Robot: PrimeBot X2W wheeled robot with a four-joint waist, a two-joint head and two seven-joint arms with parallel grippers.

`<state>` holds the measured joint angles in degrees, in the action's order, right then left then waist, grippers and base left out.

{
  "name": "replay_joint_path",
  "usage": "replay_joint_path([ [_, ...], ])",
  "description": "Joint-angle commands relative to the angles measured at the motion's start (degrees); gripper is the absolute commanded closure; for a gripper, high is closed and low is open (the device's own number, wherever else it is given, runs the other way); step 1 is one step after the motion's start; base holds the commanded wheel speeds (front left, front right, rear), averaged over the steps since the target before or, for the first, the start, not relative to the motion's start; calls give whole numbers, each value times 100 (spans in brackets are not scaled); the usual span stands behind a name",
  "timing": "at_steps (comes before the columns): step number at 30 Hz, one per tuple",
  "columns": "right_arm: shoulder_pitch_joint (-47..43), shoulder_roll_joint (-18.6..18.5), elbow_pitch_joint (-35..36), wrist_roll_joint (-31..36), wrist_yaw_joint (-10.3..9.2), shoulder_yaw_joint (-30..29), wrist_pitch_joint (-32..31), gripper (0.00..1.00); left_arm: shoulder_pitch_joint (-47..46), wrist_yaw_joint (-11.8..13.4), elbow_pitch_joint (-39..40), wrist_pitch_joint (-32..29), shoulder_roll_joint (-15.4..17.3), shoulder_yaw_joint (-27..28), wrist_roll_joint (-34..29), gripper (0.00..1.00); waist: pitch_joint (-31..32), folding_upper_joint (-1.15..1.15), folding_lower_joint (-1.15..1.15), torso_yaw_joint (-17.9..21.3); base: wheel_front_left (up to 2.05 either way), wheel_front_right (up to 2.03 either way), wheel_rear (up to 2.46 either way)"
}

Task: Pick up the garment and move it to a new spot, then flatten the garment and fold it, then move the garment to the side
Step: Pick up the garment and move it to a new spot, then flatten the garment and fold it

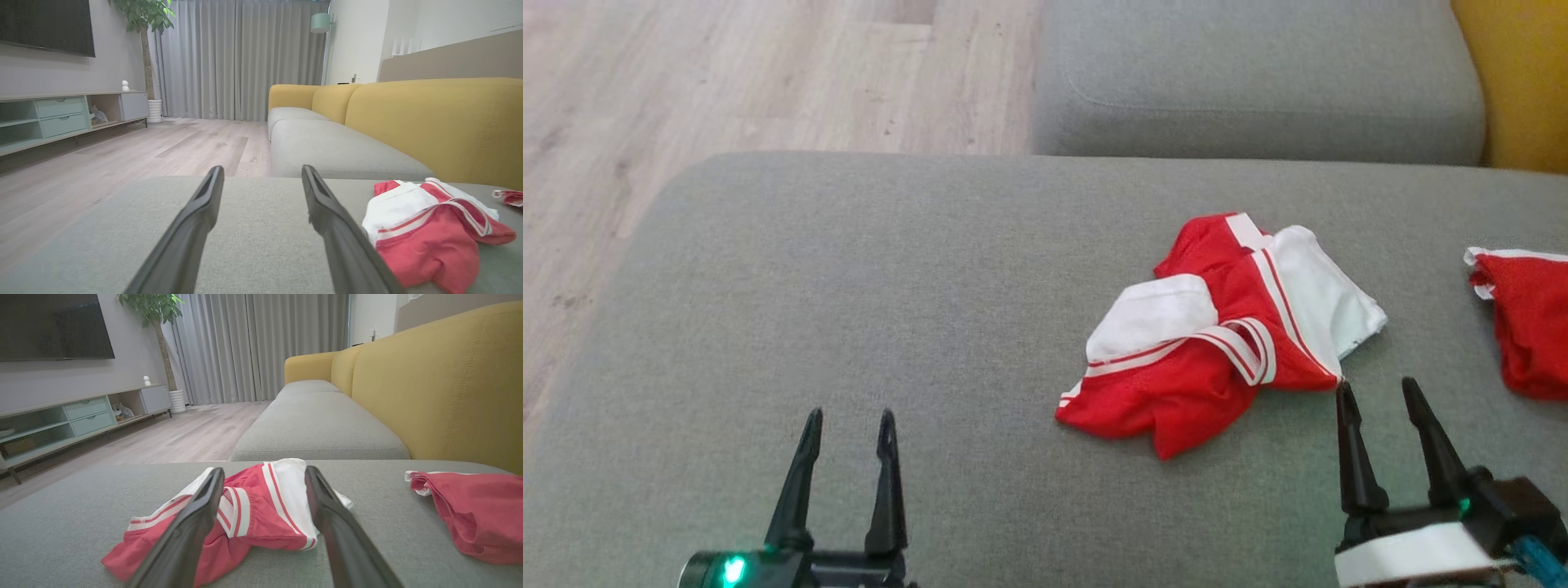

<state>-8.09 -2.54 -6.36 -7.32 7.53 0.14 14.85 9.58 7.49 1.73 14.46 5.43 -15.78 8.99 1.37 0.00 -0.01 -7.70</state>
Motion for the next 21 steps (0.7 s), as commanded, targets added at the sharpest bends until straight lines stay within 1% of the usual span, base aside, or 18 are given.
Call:
replay_joint_path([
  [1, 92, -34, 173, -20, -4, 114, 15, 0, -171, -37, 160, 53, -75, 243, -83, 0, 23, 0, 1, -22, 0, 0, 0],
  [9, 75, -34, 168, -96, -4, 157, 15, 0, -73, -132, 70, 53, -176, 465, -358, 0, 18, 0, 1, -14, 0, 0, 0],
  [21, 105, -34, 123, -146, -4, 174, 15, 0, -75, -205, 39, 53, -234, 563, -482, 0, 1, 0, 1, 29, 0, 0, 0],
])
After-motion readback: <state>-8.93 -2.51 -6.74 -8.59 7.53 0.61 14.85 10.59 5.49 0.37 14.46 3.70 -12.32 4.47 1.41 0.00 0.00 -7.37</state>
